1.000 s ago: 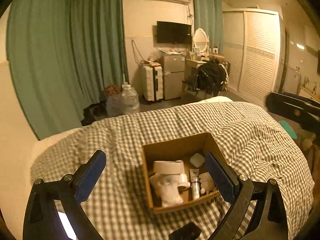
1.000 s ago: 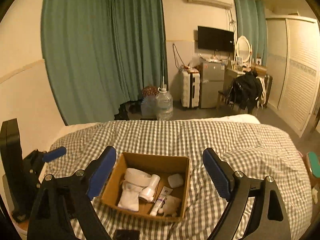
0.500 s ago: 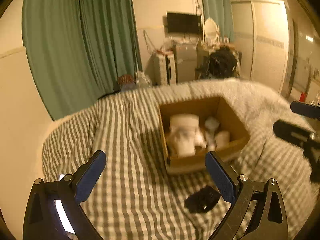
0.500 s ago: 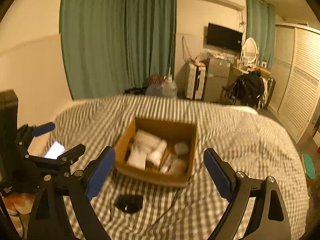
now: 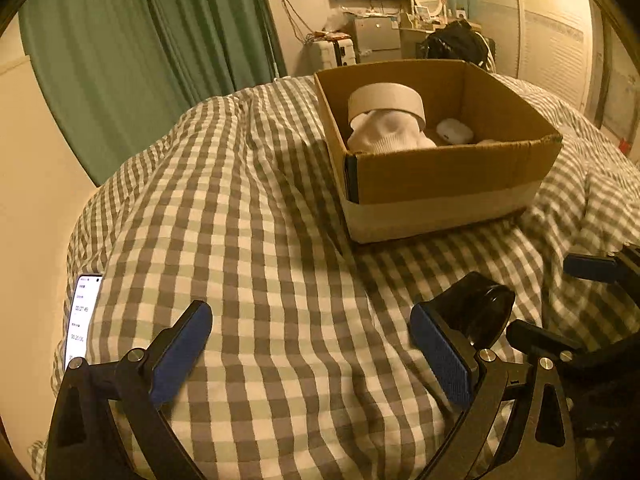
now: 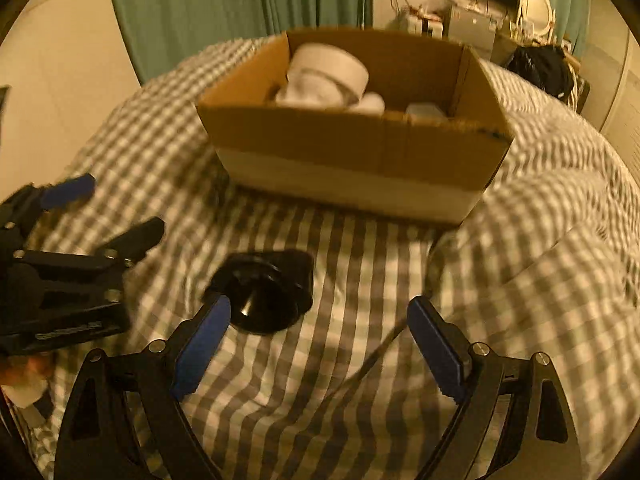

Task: Organize objects
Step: 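Grasp the black round case on the bed with the right gripper, then carry the black case into the box and open the right gripper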

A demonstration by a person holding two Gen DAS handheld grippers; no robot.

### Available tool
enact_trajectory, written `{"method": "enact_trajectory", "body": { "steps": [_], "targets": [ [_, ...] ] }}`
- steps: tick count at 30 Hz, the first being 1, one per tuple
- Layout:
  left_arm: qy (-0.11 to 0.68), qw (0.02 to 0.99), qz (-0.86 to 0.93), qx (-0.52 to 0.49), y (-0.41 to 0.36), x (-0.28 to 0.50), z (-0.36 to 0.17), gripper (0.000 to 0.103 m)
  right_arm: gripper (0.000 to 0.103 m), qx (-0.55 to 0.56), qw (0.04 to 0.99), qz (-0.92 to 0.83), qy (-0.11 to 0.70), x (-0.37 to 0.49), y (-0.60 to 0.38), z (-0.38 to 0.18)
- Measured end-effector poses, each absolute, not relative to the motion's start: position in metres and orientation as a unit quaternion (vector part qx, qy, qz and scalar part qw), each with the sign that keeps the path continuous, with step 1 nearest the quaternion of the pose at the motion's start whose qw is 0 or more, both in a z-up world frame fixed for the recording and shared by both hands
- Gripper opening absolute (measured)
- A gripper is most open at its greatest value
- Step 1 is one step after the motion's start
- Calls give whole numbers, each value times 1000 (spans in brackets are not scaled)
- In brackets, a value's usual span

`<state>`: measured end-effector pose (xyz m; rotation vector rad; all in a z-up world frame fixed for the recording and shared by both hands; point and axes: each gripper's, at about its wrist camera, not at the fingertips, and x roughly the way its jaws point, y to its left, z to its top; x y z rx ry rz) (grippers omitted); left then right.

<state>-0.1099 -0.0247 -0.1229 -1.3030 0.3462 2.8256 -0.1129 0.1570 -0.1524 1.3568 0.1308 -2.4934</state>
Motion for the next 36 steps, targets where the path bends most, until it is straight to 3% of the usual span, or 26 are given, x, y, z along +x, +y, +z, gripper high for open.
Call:
{"method": "enact_trajectory", "body": {
  "steps": [3, 7, 8, 13, 36],
  "targets": [
    [107, 6, 898, -426, -27, -114, -129, 102, 87, 481, 143, -864, 49, -118, 159, -160],
    [100, 9, 895, -434, -28, -118, -134, 102, 57, 505, 146, -848, 64, -133, 150, -176],
    [99, 10, 895, -434, -28, -118, -134, 102, 46, 510, 149, -844, 67, -135, 147, -179],
    [93, 14, 895, -436, -28, -118, -135, 102, 15, 509, 166, -842, 70, -137, 141, -184],
    [61, 40, 921, -381, -19, -51, -65, 102, 12, 417, 105, -903, 25, -53, 180, -98]
  ]
}}
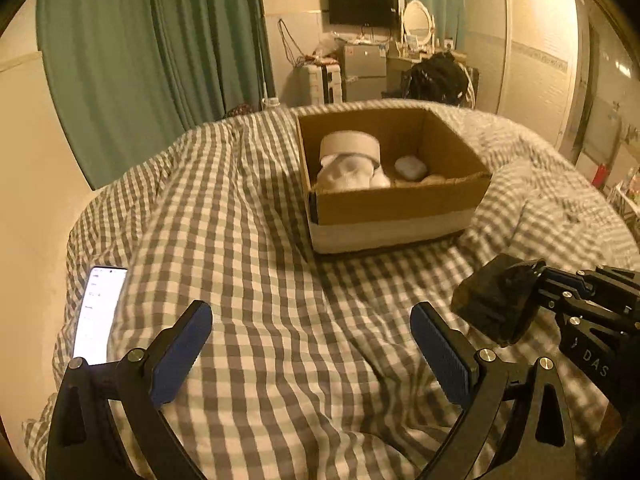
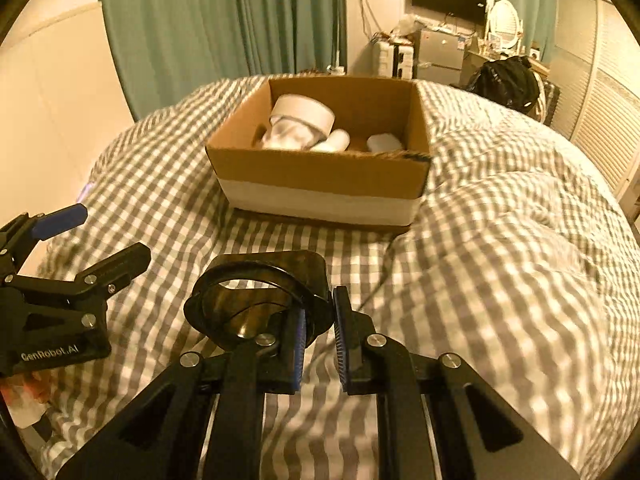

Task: Organize objects
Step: 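Carry the black case into the box and open the right gripper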

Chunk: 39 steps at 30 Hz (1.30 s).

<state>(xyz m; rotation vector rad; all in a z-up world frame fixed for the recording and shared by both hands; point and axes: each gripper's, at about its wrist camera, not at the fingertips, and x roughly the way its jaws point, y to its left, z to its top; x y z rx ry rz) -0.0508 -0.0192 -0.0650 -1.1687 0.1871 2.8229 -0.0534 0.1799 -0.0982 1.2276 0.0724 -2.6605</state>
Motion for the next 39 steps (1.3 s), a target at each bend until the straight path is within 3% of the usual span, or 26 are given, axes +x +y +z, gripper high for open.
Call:
{"method": "enact_trajectory", "body": {
  "steps": [11, 21, 28, 39],
  "targets": [
    [28, 51, 944, -325, -24, -57, 1, 102, 12, 336, 91, -937, 37, -38, 185, -17],
    [22, 53, 957, -284, -10, -134, 31, 102, 12, 291, 88, -951, 65, -113, 180, 41],
    [32, 51, 959, -279, 2, -204, 14, 102, 12, 313, 71, -945, 67, -207, 180, 24],
    [58, 60, 948, -308, 33, -279, -56, 102, 12, 364, 53, -926, 80, -318, 189, -52]
  ]
}}
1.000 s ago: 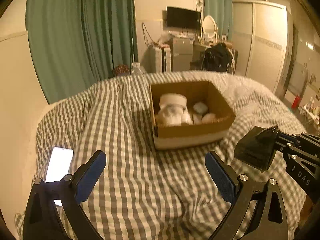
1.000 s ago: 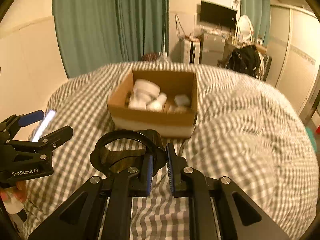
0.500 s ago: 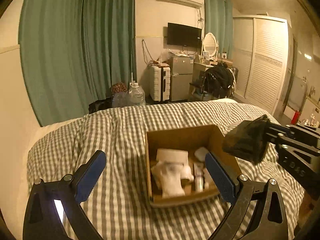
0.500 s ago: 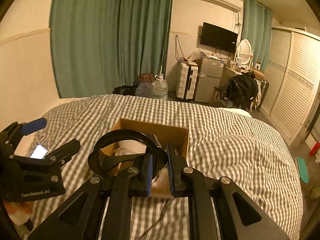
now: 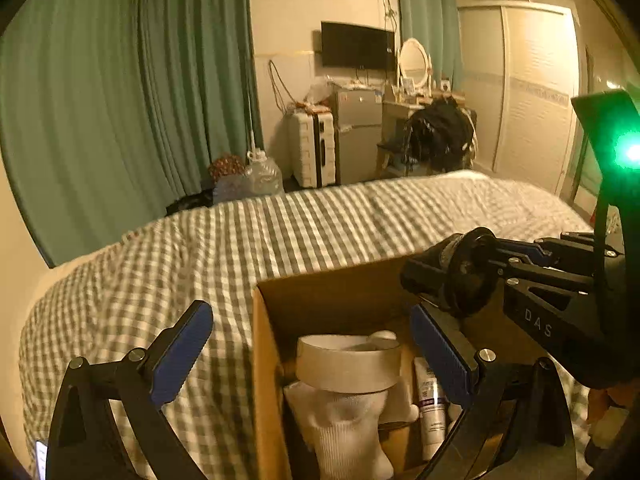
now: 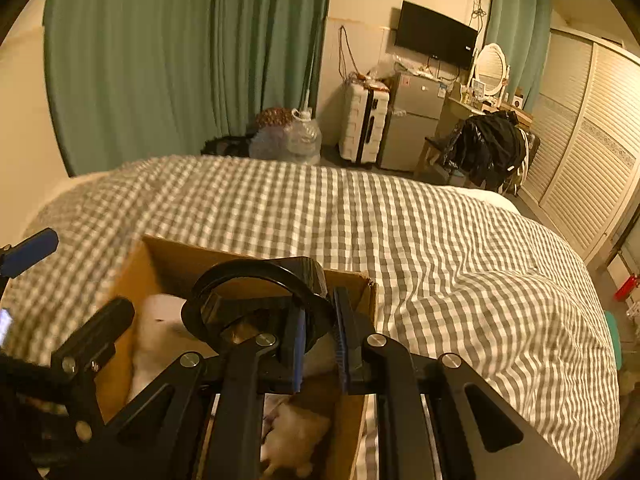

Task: Organize objects
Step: 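Carry the black case into the box and open the right gripper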

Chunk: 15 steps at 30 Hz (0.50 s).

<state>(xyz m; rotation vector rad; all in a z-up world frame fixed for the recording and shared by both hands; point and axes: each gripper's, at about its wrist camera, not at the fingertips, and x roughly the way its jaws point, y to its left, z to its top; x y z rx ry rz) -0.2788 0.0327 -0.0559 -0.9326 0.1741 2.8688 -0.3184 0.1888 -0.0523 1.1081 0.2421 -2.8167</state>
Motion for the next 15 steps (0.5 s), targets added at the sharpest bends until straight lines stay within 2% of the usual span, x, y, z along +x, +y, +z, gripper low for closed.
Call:
{"method": "enact_trajectory", "body": {
  "steps": [6, 12, 15],
  "targets": [
    [68, 61, 940, -328, 37, -282, -84, 102, 12, 401, 62, -910, 86, -329, 190, -92],
    [60, 68, 942, -322, 32, -273, -83, 102, 14, 410, 67, -904, 102, -321, 181, -101],
    [49, 67, 942, -326, 24, -266, -83, 102, 26, 409, 74, -906, 85, -315, 186, -96]
  ]
}}
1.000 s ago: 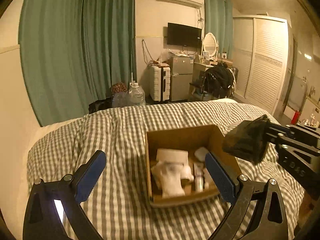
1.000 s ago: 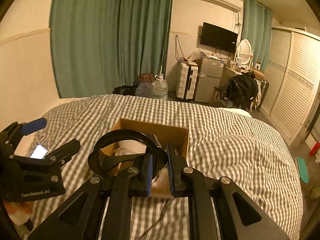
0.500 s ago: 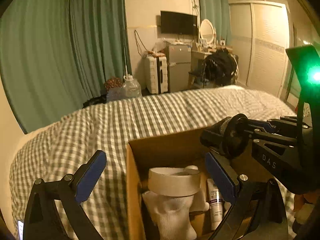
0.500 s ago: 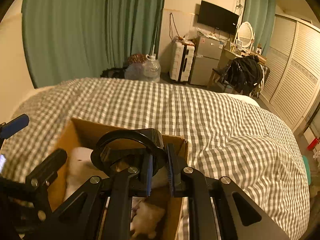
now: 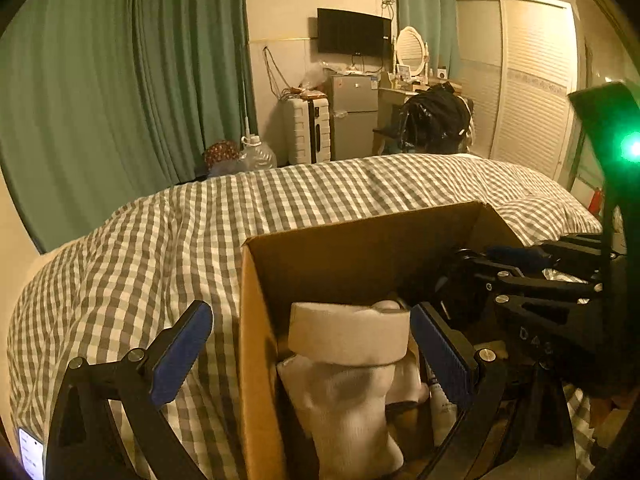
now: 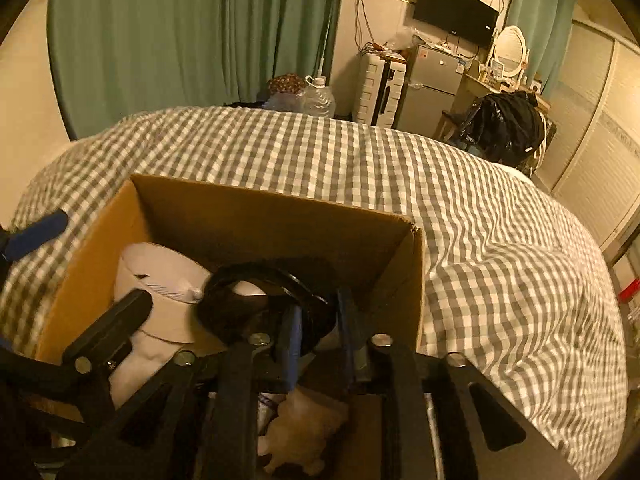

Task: Organize objects

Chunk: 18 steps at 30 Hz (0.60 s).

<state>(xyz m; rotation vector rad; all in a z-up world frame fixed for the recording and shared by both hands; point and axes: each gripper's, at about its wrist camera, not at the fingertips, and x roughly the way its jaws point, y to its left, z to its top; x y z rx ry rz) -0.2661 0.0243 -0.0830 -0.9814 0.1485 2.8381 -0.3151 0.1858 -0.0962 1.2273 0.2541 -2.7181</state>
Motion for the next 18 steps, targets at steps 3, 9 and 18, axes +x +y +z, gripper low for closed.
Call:
{"method": "enact_trajectory", "body": {
  "steps": [3, 9, 18],
  "targets": [
    [46, 63, 940, -332, 19, -262, -80, 102, 47, 403, 70, -910, 72, -309, 187, -90],
    [49, 62, 940, -333, 18, -239, -54, 102, 66, 378, 79, -921, 39, -281, 192, -58],
    [46, 69, 958, -274, 22, -182, 33, 102, 76, 298, 70, -952, 26, -212, 201, 42]
  ]
}}
